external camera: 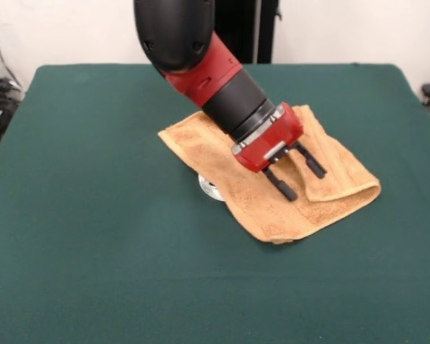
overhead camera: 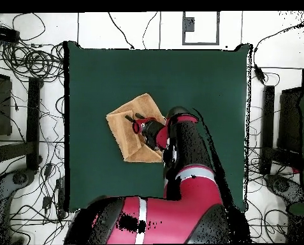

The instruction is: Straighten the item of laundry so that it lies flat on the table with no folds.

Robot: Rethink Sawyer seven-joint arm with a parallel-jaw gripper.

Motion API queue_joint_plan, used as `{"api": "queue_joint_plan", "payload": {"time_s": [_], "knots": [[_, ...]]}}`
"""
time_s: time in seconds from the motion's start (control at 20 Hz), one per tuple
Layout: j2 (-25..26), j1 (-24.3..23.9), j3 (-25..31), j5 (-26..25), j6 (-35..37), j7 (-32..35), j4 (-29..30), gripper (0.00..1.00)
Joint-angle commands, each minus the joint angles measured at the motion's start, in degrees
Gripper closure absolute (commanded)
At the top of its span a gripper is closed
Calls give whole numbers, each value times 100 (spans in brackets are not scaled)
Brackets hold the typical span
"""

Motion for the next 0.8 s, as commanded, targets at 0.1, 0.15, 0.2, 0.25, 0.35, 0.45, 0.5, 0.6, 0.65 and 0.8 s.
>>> {"api": "queue_joint_plan", "payload": {"time_s": [0.1, 0.15, 0.2, 0.25, 0.35, 0.45, 0.5, 0.6, 0.65, 0.8], "knots": [[386, 347, 604, 45, -477, 2069, 526, 0], [392, 352, 602, 31, -498, 2091, 513, 0], [397, 355, 597, 29, -512, 2085, 505, 0], [401, 358, 592, 26, -525, 2078, 498, 0], [391, 374, 568, 27, -530, 2060, 506, 0], [321, 435, 504, -1, -531, 2200, 565, 0], [250, 480, 461, -21, -540, 2295, 634, 0], [126, 526, 404, -29, -580, 2435, 771, 0], [86, 534, 393, -42, -625, 2504, 820, 0], [-50, 514, 387, -82, -875, 2669, 1008, 0]]}}
